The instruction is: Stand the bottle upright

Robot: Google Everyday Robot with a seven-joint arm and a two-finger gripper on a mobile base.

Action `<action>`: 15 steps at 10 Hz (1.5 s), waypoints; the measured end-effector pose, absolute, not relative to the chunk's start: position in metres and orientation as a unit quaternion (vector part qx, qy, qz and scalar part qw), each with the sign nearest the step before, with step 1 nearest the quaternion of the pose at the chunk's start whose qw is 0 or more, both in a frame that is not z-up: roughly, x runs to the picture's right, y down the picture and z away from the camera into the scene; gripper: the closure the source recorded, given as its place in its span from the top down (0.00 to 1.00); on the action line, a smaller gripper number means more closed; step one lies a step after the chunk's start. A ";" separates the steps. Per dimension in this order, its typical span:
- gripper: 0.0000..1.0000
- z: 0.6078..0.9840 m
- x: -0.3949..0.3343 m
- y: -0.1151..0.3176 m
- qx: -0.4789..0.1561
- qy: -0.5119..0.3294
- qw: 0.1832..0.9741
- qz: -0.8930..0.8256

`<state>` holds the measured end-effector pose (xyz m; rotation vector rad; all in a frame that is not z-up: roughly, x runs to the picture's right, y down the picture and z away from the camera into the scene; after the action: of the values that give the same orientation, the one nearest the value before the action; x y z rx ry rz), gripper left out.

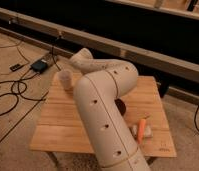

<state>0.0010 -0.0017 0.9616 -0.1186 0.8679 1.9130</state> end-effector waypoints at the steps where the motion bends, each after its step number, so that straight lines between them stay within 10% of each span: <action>1: 0.65 0.965 0.000 -0.005 -0.064 0.350 0.478 0.803; 15: 0.65 1.019 0.042 -0.032 -0.168 0.278 0.448 0.833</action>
<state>0.0422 -0.0323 1.0188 -0.4148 0.6875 2.0626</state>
